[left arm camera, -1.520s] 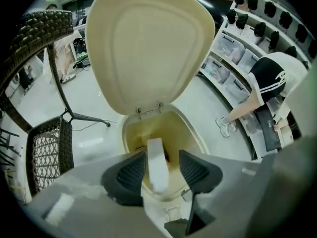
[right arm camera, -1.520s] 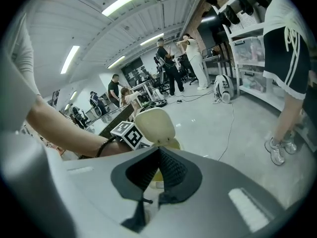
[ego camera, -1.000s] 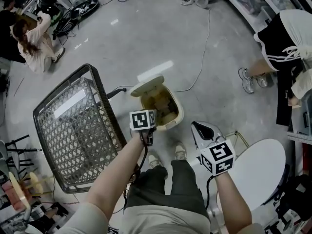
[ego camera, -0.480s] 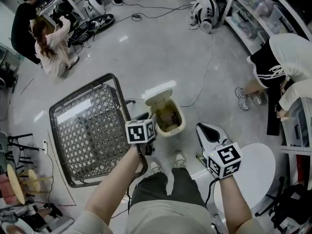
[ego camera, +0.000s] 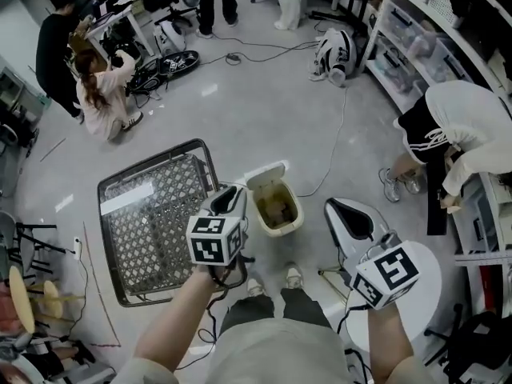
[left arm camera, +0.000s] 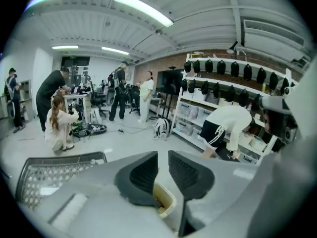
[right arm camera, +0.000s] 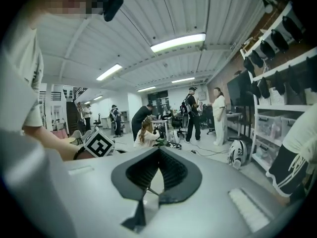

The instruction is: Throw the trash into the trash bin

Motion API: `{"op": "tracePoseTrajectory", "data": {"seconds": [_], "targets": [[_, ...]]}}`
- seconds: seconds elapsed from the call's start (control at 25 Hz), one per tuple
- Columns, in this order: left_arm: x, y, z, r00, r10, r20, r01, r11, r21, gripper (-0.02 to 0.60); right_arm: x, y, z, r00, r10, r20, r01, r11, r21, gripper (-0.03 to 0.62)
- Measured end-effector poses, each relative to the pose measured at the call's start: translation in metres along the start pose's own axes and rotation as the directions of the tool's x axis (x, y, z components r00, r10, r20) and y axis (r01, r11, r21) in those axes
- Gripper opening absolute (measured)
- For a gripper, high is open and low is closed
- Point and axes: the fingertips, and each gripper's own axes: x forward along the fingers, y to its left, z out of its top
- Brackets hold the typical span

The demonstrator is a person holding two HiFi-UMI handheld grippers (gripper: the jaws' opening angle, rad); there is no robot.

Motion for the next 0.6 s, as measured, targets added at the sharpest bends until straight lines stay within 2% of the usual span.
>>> {"op": "tracePoseTrajectory", "data": {"seconds": [0.12, 0.28, 0.6], "targets": [[-0.038, -0.014, 0.037, 0.996, -0.008, 0.094, 0.003, 0.999, 0.054, 0.064, -0.015, 0.018, 0.032, 0.999, 0.023, 0.049, -0.021, 0.999, -0.041, 0.003], [-0.095, -0.034, 0.087, 0.974, -0.03, 0.226, -0.004, 0.989, 0.148, 0.06, -0.031, 0.04, 0.068, 0.991, 0.053, 0.12, -0.043, 0.996, -0.08, 0.003], [-0.178, -0.044, 0.141, 0.919, -0.017, 0.394, -0.073, 0.974, 0.215, 0.024, -0.048, 0.085, 0.112, 0.966, 0.159, 0.203, -0.119, 0.973, -0.2, 0.003]]}}
